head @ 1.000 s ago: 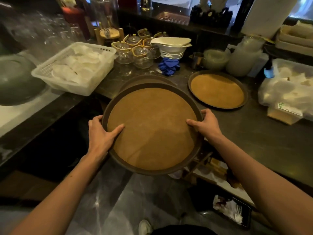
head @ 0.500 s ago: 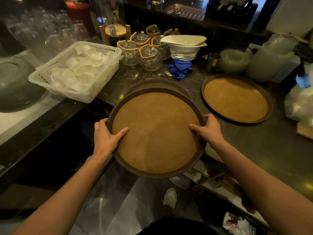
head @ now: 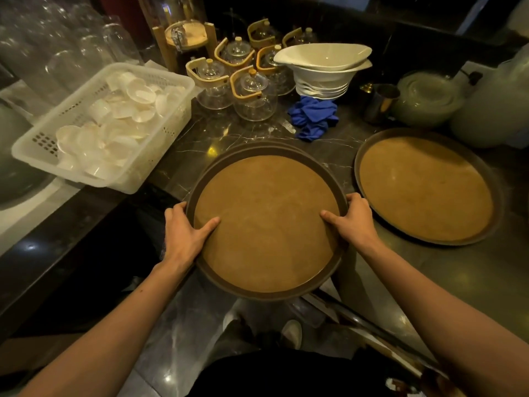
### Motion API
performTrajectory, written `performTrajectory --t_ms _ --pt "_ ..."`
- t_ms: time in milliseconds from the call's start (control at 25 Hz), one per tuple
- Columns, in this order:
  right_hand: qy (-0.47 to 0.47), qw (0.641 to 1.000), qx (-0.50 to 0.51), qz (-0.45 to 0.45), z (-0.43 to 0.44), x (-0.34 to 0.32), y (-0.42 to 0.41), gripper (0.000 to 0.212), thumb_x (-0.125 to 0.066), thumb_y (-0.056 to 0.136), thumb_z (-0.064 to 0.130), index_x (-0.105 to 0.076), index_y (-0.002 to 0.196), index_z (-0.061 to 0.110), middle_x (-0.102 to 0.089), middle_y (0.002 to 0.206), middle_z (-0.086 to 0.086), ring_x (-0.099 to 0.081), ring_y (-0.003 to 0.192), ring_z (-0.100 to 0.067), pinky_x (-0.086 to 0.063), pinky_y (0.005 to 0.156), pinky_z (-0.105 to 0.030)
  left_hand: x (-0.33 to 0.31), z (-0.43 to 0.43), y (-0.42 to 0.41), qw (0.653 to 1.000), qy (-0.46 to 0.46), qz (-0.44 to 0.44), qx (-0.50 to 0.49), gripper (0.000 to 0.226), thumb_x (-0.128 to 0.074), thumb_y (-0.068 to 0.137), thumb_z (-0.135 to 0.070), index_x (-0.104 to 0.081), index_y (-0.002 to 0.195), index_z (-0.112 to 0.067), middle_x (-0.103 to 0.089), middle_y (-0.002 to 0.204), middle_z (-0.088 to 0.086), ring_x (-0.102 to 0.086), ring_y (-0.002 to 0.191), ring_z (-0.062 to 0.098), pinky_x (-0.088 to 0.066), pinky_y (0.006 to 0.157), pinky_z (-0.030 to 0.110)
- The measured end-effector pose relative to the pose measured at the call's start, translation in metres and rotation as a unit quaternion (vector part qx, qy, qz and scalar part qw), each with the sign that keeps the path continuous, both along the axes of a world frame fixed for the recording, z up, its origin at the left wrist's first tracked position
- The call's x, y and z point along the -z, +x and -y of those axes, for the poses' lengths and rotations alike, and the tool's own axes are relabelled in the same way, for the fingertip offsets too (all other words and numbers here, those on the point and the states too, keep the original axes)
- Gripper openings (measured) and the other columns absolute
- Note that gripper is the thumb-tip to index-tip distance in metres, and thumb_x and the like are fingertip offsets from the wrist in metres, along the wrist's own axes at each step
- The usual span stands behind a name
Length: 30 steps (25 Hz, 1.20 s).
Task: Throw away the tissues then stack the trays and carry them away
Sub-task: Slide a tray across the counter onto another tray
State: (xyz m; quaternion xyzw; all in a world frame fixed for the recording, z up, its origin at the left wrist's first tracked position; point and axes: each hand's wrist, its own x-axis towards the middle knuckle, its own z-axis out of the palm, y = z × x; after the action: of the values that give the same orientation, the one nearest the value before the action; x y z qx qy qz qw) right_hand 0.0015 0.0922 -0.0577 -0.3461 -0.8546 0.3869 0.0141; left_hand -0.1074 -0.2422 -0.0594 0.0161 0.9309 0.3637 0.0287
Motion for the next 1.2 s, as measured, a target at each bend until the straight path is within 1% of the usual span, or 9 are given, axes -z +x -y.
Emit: performTrajectory --t_ms 120,240,360,520,680,880,1000,1120,1200 --pt "0.02 0.999 0.009 0.026 0.003 0.007 -0.014 0.069 -0.079 0.074 0.047 -0.046 0.125 0.014 -0.042 0.115 -0.001 -0.049 0.105 -0.02 -0.046 0.087 -0.036 0.009 -0.006 -0.023 1.0 0.009 0.015 0.015 0.091 -0.076 0.07 -0.057 -0.039 0.137 -0.008 -0.041 0.129 0.013 -0.046 0.117 0.028 -0.043 0.1 0.044" --pt "0.023 0.997 0.032 0.061 0.011 0.01 -0.024 0.07 -0.078 0.077 0.044 -0.045 0.128 0.01 -0.046 0.124 -0.008 -0.051 0.111 -0.025 -0.049 0.093 -0.043 0.016 -0.01 -0.043 0.999 0.021 0.026 0.023 0.091 -0.076 0.072 -0.053 -0.035 0.139 -0.006 -0.036 0.133 0.015 -0.042 0.123 0.031 -0.038 0.106 0.046" --pt "0.044 0.993 0.045 0.095 0.017 0.006 -0.035 0.07 -0.077 0.079 0.044 -0.043 0.129 0.007 -0.044 0.128 -0.013 -0.052 0.113 -0.029 -0.048 0.094 -0.044 0.022 -0.013 -0.06 0.998 0.027 0.033 0.037 0.092 -0.077 0.073 -0.05 -0.033 0.139 -0.005 -0.032 0.136 0.017 -0.036 0.128 0.033 -0.034 0.109 0.047" --pt "0.059 0.989 0.054 0.127 0.021 0.003 -0.04 0.066 -0.073 0.083 0.045 -0.042 0.127 0.007 -0.04 0.127 -0.014 -0.05 0.112 -0.031 -0.046 0.096 -0.044 0.029 -0.019 -0.073 0.998 0.027 0.041 0.041 0.093 -0.08 0.072 -0.044 -0.033 0.14 -0.002 -0.03 0.137 0.019 -0.032 0.13 0.036 -0.033 0.109 0.047" --pt "0.071 0.985 0.055 0.149 0.021 0.004 -0.043 0.066 -0.072 0.084 0.045 -0.042 0.128 0.007 -0.039 0.127 -0.014 -0.05 0.113 -0.031 -0.046 0.097 -0.045 0.033 -0.022 -0.08 0.997 0.033 0.029 0.058 0.09 -0.081 0.072 -0.04 -0.034 0.137 0.001 -0.03 0.133 0.019 -0.032 0.126 0.035 -0.031 0.108 0.043" --pt "0.091 0.983 0.056 0.15 0.023 0.007 -0.049 0.061 -0.07 0.085 0.045 -0.042 0.124 0.008 -0.039 0.126 -0.015 -0.051 0.112 -0.033 -0.048 0.094 -0.048 0.038 -0.024 -0.082 0.998 0.009 0.014 0.061 0.089 -0.079 0.074 -0.042 -0.034 0.137 0.003 -0.031 0.132 0.021 -0.03 0.124 0.037 -0.029 0.107 0.045" --pt "0.104 0.981 0.048 0.155 0.023 0.009 -0.049 0.061 -0.069 0.085 0.047 -0.042 0.124 0.008 -0.04 0.126 -0.016 -0.051 0.113 -0.034 -0.048 0.093 -0.049 0.042 -0.025 -0.083 0.998 -0.011 0.001 0.06 0.086 -0.078 0.074 -0.042 -0.037 0.135 0.003 -0.033 0.13 0.022 -0.031 0.12 0.037 -0.03 0.104 0.046" --pt "0.129 0.979 0.035 0.153 0.021 0.013 -0.045 0.063 -0.068 0.084 0.05 -0.044 0.123 0.006 -0.04 0.127 -0.018 -0.046 0.117 -0.036 -0.046 0.094 -0.048 0.045 -0.024 -0.087 0.997 -0.022 -0.012 0.068 0.084 -0.077 0.075 -0.043 -0.039 0.134 0.003 -0.035 0.127 0.022 -0.033 0.116 0.038 -0.03 0.102 0.045" --pt "0.124 0.981 0.032 0.147 0.021 0.016 -0.043 0.064 -0.067 0.085 0.051 -0.043 0.124 0.007 -0.041 0.127 -0.018 -0.046 0.117 -0.036 -0.046 0.094 -0.049 0.048 -0.022 -0.087 0.996 -0.029 -0.026 0.08 0.084 -0.076 0.075 -0.047 -0.038 0.134 0.002 -0.035 0.126 0.022 -0.034 0.114 0.036 -0.032 0.1 0.044"
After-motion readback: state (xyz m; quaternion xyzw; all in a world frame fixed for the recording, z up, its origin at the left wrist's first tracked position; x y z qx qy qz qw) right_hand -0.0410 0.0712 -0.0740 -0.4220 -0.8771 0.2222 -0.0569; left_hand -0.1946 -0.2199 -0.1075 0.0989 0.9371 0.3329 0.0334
